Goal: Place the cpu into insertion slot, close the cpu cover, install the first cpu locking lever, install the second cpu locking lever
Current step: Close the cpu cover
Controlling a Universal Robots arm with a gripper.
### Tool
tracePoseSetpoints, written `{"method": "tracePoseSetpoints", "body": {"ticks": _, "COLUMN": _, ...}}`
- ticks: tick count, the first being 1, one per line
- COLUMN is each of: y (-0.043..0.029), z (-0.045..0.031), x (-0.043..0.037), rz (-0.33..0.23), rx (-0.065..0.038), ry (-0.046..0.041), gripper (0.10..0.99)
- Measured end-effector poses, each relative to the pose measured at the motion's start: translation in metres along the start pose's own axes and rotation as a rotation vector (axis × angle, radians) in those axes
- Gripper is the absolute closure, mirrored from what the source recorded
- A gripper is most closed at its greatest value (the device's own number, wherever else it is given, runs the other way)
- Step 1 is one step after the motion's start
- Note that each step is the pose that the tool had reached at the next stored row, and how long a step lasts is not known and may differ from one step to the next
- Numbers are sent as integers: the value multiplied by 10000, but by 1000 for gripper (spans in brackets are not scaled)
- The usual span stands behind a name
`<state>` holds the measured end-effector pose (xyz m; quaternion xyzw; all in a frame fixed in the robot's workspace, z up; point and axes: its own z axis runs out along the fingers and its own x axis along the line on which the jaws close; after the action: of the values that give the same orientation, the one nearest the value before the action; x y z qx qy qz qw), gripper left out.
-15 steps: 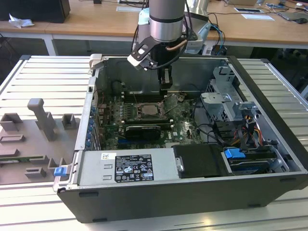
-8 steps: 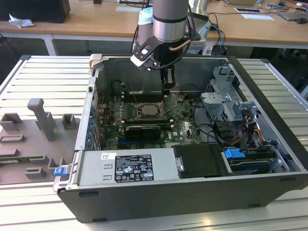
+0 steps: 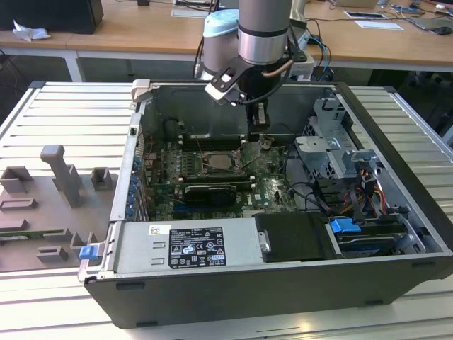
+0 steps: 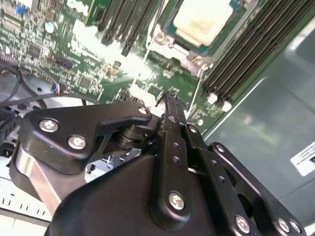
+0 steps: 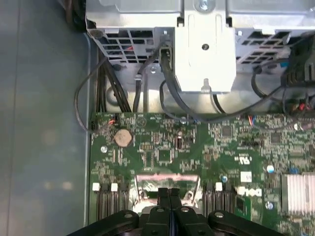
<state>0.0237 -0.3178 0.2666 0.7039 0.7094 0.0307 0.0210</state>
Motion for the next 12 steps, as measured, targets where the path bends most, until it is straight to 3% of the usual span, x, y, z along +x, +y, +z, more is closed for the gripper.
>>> {"method": "tracePoseSetpoints", "body": {"ticks": 3, "y": 161, "z": 27, "x": -1, "rz": -2, "rx": 71, "ry": 1, "gripper": 980}}
{"method": "tracePoseSetpoints", "body": {"ticks": 6, "y": 225, "z": 43, "x": 0, "rz": 0, "rx": 143, "ry": 3, "gripper": 980}}
{"method": "tracePoseSetpoints", "body": {"ticks": 8, "y": 269, "z": 56, "x": -1, "rz": 2, "rx": 249, "ry": 3, "gripper": 980}}
{"method": "tracePoseSetpoints", "body": {"ticks": 12, "y": 312, "z": 82, "x": -2, "rz": 2, "rx": 275, "ry": 2, "gripper": 980}}
